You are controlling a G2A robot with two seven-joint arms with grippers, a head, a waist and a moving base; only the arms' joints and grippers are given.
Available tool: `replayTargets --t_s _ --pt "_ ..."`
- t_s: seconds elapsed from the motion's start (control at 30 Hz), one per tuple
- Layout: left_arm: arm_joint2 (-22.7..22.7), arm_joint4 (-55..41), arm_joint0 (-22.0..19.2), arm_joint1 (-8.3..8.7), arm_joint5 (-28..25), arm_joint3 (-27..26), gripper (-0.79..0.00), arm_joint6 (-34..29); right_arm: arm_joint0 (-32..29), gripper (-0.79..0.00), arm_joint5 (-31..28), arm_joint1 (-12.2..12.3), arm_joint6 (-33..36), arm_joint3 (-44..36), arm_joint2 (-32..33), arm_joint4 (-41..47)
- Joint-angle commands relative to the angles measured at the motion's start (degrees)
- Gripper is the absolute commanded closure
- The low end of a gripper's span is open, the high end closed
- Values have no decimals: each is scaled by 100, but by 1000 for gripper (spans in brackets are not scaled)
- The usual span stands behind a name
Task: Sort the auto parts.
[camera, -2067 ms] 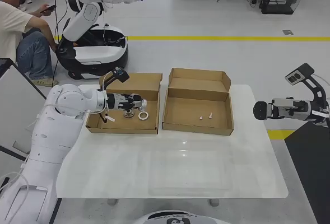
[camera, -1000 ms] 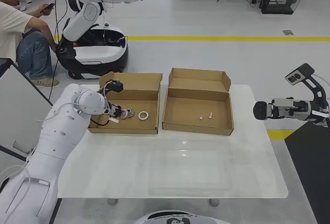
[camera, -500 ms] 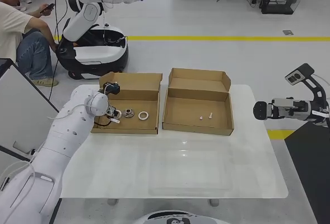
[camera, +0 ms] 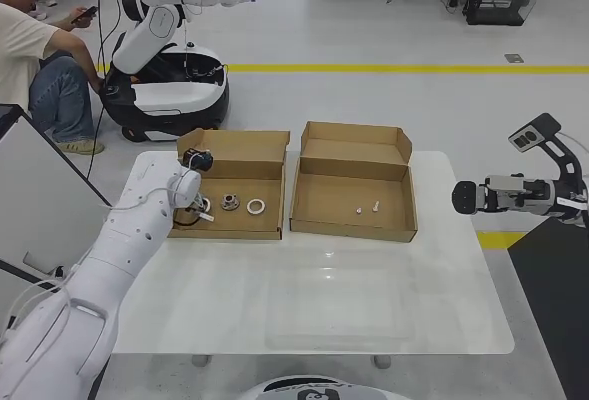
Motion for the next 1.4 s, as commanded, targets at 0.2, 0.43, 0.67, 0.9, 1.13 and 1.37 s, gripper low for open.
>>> replayTargets --t_s 0.2,0.43,0.67,0.9,1.13,1.37 --pt "32 34 -48 -65 10 183 -148 6 0 -785 0 0 0 0 0 0" --pt "4 59 -53 -94 -12 271 -376 5 0 -785 0 0 0 0 0 0" --pt "-147 71 -36 -76 -24 199 -545 17 0 -785 0 0 0 0 0 0" --pt "-471 95 104 27 -79 -235 -785 -96 0 -785 0 0 0 0 0 0" --pt "-1109 -73 452 212 -227 -1004 -785 -71 0 -785 0 0 0 0 0 0" --pt "-2033 -736 1172 446 -895 -2089 -785 112 0 -785 0 0 0 0 0 0"
